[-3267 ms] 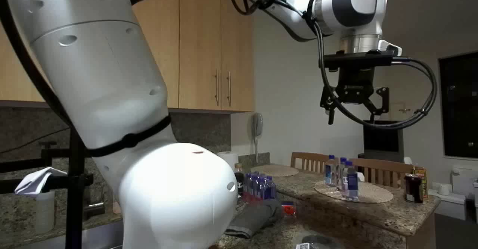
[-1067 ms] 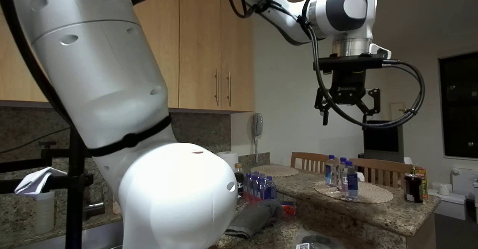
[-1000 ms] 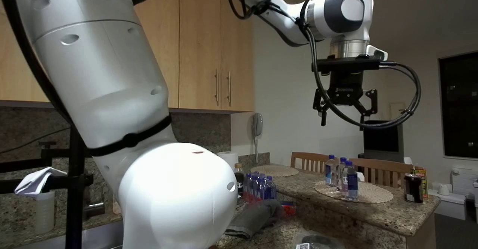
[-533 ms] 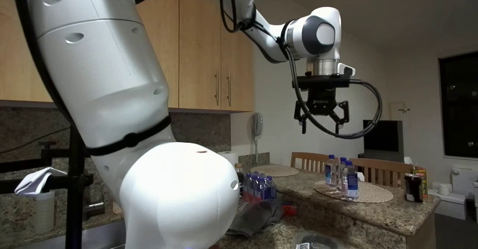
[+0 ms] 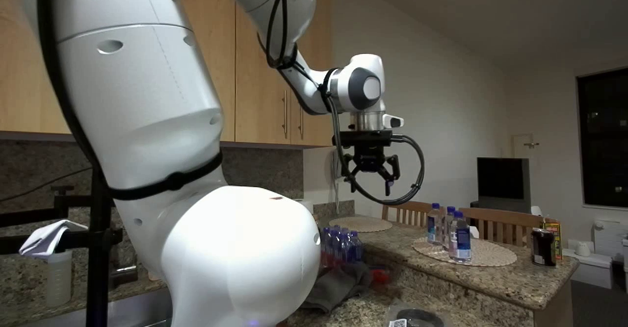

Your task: Move the grey towel to the right

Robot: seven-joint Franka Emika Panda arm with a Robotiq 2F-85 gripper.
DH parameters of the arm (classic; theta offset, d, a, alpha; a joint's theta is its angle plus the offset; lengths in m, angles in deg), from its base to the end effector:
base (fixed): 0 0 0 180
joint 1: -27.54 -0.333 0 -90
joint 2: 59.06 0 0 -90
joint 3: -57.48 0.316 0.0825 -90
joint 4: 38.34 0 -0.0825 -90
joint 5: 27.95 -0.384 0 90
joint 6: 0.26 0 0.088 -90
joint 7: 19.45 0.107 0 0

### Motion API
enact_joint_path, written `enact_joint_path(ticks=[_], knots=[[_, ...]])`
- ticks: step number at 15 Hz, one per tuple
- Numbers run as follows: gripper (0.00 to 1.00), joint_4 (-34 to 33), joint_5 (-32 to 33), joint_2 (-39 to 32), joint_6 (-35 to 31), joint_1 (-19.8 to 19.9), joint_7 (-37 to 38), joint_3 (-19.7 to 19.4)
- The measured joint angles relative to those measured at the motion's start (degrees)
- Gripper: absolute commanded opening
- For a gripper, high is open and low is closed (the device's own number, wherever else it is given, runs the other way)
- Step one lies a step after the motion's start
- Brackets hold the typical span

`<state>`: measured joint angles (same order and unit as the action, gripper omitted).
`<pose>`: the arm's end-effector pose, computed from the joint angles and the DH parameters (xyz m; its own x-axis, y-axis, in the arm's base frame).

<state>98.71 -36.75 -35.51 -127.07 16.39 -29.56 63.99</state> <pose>0.4219 0.1428 0.4932 0.8960 0.3745 0.2386 0.3973 -0.9161 -0.0542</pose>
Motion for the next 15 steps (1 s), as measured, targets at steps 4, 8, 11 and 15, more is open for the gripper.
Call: enact_joint_path(ticks=[4,8,11,15], knots=[[1.0,1.4,0.1,-2.5,-6.7,-2.8,6.6,5.7],[1.0,1.1,0.3,-6.3,-10.3,-4.3,11.1,9.5],[1.0,1.1,0.3,-6.2,-10.3,-4.4,11.1,9.0],[1.0,1.0,0.3,-6.2,-10.3,-4.4,11.1,8.8]])
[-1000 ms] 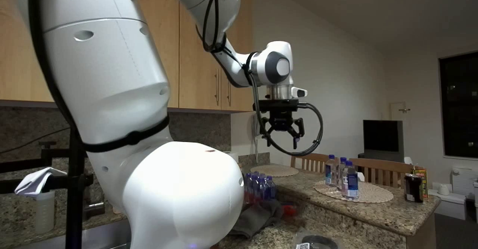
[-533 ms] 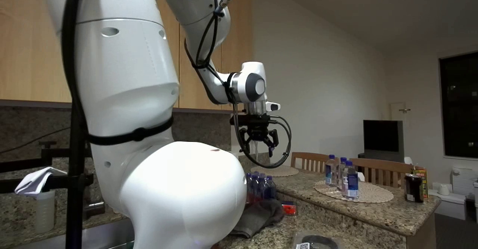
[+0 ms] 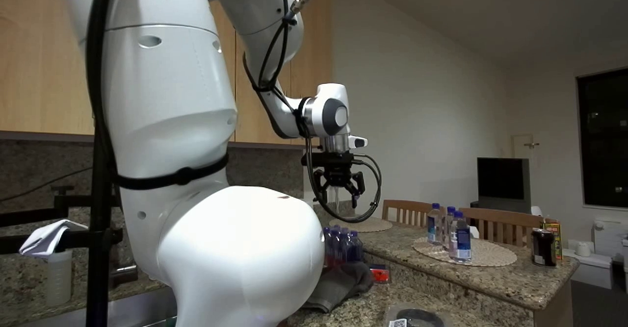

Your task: Move the grey towel to the right

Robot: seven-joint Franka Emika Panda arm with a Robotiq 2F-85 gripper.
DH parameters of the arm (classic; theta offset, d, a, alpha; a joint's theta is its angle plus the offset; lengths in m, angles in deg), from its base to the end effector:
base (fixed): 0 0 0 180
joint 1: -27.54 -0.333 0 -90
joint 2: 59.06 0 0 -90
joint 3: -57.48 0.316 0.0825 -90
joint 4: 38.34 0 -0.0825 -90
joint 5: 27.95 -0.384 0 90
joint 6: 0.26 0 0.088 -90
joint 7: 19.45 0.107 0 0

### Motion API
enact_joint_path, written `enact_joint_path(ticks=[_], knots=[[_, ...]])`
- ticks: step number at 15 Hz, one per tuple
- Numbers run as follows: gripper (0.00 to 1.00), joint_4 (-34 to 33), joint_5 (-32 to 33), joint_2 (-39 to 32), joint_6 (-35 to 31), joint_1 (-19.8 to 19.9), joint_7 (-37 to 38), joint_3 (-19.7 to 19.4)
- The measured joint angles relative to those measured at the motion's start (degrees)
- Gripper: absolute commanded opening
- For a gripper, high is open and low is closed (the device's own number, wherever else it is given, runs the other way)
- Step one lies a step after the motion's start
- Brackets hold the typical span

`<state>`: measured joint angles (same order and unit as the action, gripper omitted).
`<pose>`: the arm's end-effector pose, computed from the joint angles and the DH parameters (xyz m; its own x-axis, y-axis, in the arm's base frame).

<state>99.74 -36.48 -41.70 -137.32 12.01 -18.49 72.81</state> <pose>0.4031 0.2468 0.4509 0.8793 0.3912 0.2715 0.4195 -0.9062 -0.0529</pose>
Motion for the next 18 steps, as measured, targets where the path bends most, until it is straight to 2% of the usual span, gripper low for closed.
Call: enact_joint_path(ticks=[10,14,18], knots=[[1.0,-1.1,0.0,-2.5,0.0,-1.4,0.0,1.0],[1.0,-5.6,0.7,-9.9,-2.7,-2.0,0.0,2.9],[1.0,-13.1,3.5,-20.7,-6.4,-2.6,0.0,3.8]])
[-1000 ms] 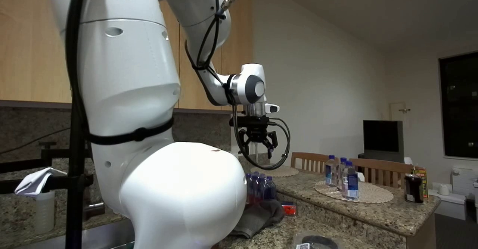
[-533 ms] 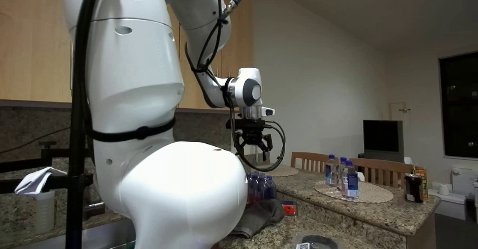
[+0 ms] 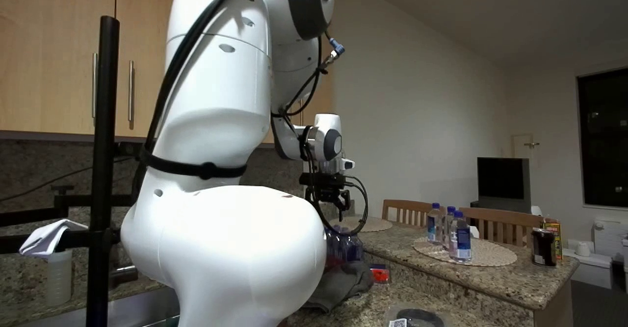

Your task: Move the grey towel to the right

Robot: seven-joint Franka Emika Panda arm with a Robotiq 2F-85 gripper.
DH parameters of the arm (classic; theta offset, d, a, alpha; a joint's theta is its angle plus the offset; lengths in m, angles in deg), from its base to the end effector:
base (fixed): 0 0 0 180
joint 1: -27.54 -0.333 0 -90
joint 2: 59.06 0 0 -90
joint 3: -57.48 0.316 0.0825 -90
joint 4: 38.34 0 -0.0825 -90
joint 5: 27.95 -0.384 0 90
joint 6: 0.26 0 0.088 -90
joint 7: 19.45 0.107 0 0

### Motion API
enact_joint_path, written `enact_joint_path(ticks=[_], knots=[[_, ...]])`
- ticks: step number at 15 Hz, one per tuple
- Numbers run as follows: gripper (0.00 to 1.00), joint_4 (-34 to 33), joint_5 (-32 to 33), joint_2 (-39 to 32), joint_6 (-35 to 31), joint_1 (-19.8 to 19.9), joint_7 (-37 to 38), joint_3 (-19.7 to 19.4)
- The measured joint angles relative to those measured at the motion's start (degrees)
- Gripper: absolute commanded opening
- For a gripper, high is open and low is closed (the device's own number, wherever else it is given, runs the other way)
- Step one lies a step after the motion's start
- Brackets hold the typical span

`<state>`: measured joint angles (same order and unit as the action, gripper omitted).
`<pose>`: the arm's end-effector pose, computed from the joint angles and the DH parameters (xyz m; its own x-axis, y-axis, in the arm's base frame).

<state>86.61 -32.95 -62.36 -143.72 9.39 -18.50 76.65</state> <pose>0.4513 0.3415 0.3924 0.8201 0.5096 0.2602 0.5464 -0.8325 -0.0918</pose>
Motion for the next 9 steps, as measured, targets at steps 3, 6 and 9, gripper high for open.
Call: enact_joint_path(ticks=[3,6,9], knots=[[1.0,-6.4,1.5,-7.8,-0.1,-1.5,-0.5,0.4],[1.0,-12.3,3.1,-14.4,-0.1,-3.5,-0.8,0.8],[1.0,-17.3,6.6,-19.5,-0.1,-6.1,-0.8,0.7]])
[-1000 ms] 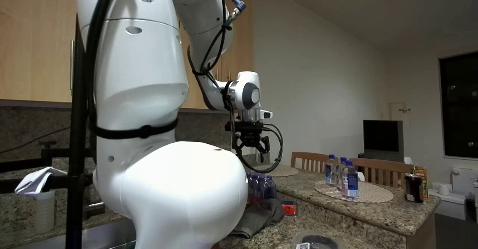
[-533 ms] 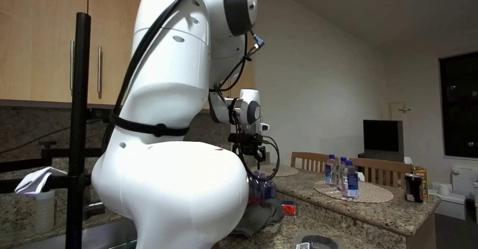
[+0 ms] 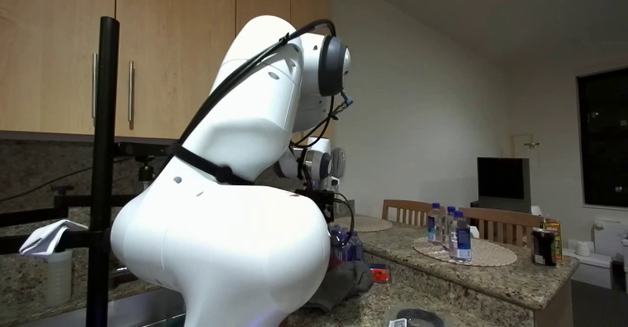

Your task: Move the grey towel to the right

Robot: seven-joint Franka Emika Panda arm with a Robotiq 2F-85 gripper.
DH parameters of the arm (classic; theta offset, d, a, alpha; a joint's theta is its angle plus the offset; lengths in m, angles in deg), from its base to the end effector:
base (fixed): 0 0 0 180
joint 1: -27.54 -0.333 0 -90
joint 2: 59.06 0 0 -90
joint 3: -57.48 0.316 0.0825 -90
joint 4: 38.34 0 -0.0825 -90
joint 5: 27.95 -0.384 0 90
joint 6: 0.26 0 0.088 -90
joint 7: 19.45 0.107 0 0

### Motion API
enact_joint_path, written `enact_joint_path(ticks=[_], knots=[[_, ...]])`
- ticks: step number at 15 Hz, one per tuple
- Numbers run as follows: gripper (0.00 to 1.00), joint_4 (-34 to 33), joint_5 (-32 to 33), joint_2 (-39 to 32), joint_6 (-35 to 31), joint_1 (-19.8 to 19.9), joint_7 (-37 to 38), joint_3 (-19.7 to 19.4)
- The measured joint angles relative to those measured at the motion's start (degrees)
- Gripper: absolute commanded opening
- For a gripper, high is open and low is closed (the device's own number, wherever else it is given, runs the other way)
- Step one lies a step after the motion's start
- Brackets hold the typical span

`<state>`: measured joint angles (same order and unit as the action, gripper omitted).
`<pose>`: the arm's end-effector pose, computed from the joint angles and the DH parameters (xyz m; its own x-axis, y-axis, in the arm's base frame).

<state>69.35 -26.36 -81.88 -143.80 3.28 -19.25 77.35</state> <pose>0.4809 0.4434 0.3352 0.7217 0.6468 0.2465 0.6841 -0.7208 -0.1113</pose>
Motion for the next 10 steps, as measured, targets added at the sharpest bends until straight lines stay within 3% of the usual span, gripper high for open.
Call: enact_joint_path(ticks=[4,10], knots=[[1.0,-5.7,4.9,-5.9,0.1,-3.8,0.0,-1.3],[1.0,-14.4,14.5,-15.2,0.3,-10.7,1.1,-9.0]])
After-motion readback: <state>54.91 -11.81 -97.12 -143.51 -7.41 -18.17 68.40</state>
